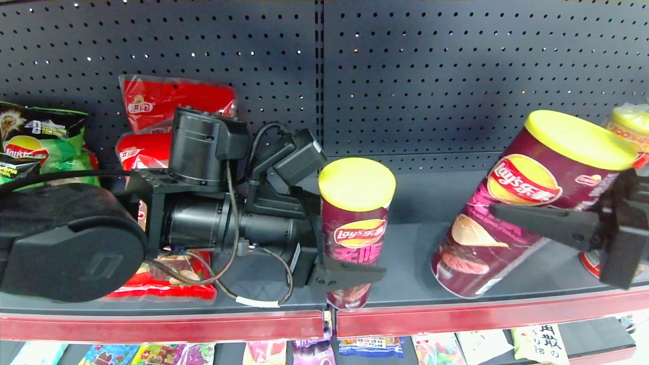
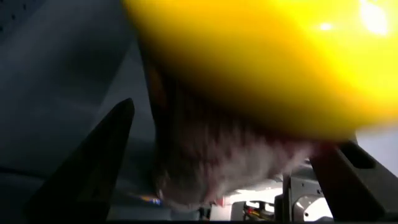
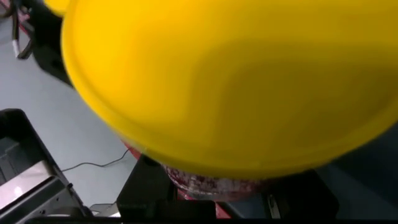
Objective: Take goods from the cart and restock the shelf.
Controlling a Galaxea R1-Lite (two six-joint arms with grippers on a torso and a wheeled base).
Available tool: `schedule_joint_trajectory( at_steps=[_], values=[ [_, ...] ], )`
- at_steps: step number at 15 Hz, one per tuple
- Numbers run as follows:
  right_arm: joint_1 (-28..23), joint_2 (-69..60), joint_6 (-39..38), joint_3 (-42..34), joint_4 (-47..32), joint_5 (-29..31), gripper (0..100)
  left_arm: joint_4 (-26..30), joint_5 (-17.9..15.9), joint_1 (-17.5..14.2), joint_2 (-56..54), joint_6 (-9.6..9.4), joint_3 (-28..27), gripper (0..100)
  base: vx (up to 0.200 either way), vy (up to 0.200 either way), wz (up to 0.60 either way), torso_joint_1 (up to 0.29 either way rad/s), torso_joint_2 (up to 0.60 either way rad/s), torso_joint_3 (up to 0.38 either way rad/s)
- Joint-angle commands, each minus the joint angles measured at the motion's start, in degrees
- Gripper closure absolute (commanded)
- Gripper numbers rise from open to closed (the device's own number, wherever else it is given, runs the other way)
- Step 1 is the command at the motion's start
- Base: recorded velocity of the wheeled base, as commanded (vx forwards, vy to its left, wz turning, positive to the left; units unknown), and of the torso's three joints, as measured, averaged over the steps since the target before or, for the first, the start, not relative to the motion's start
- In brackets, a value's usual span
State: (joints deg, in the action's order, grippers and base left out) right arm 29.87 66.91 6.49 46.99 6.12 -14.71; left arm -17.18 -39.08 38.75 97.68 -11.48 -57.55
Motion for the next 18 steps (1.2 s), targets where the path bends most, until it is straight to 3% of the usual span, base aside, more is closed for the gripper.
schedule_joint_trajectory(
  at_steps=[1,5,10,14,18],
  values=[
    [0.0,7.6,0.1,4.9,-0.1,-0.1,100,-0.2,0.2,-0.3,-3.3,0.06,3.3,0,0.000,0.000,0.00,0.000,0.00,0.000],
    [-1.2,15.8,0.2,11.0,0.5,-2.9,100,-0.1,0.2,-3.5,-6.7,-0.03,6.6,0,0.000,0.000,0.00,0.000,0.00,0.000],
    [-0.8,26.5,3.4,17.9,6.5,-7.3,100,-0.1,0.2,-7.2,-12.5,-0.03,13.8,0,0.000,0.000,0.00,0.000,0.00,0.000],
    [1.1,31.5,3.8,22.5,6.5,-8.6,100,-0.1,0.3,-10.3,-13.2,-0.03,13.6,0,0.000,0.000,0.00,0.000,0.00,0.000],
    [1.7,33.7,4.2,23.4,6.5,-8.7,100,-0.2,0.4,-10.7,-13.2,0.06,13.7,0,0.000,0.000,0.00,0.000,0.00,0.000]
  ],
)
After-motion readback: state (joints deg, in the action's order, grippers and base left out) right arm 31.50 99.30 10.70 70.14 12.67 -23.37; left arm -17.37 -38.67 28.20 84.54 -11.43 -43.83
